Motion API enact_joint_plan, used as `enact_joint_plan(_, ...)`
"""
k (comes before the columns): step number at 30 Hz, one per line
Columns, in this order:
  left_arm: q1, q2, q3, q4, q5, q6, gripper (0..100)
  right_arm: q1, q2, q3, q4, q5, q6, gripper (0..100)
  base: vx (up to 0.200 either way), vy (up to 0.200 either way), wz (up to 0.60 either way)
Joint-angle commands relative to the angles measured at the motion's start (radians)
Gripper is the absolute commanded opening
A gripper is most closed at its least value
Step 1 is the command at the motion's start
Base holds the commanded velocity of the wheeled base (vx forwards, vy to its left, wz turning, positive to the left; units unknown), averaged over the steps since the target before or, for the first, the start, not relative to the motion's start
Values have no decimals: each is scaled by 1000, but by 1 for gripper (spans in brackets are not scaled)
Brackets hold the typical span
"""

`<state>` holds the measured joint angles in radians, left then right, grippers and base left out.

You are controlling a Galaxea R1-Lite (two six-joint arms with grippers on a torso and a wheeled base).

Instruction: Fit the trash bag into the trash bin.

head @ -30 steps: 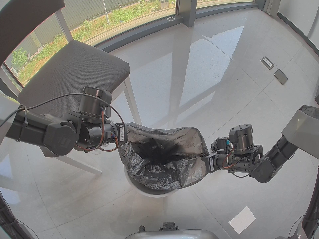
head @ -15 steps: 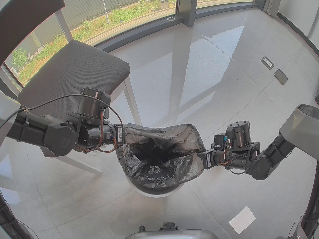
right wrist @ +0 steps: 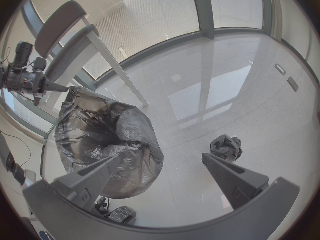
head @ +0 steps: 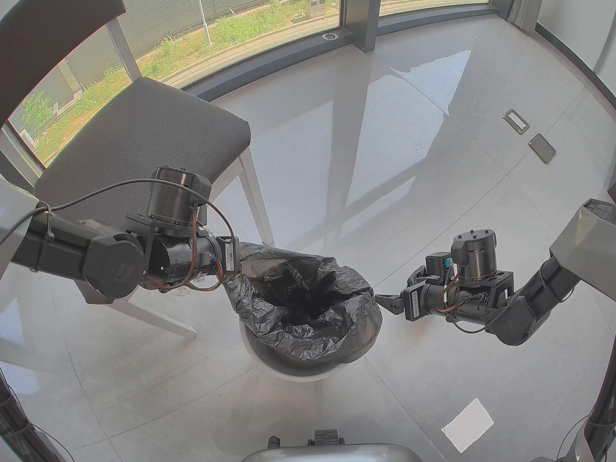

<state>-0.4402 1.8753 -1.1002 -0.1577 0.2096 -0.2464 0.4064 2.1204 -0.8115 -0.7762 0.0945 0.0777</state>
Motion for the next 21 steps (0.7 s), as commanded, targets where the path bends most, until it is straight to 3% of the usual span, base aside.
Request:
enact_joint_plan(1, 9, 7, 5, 0, 1, -1, 0, 12, -73, 46, -20, 2, -24, 100, 0, 0, 0)
enact_joint_plan(9, 18, -22, 129, -6, 10, 1, 0, 74, -111, 124, -49, 2, -38, 100, 0, 0, 0)
enact_joint_plan(21, -9, -108, 171, -3, 21, 1, 0, 152, -143, 178, -55, 1, -52, 100, 0, 0, 0)
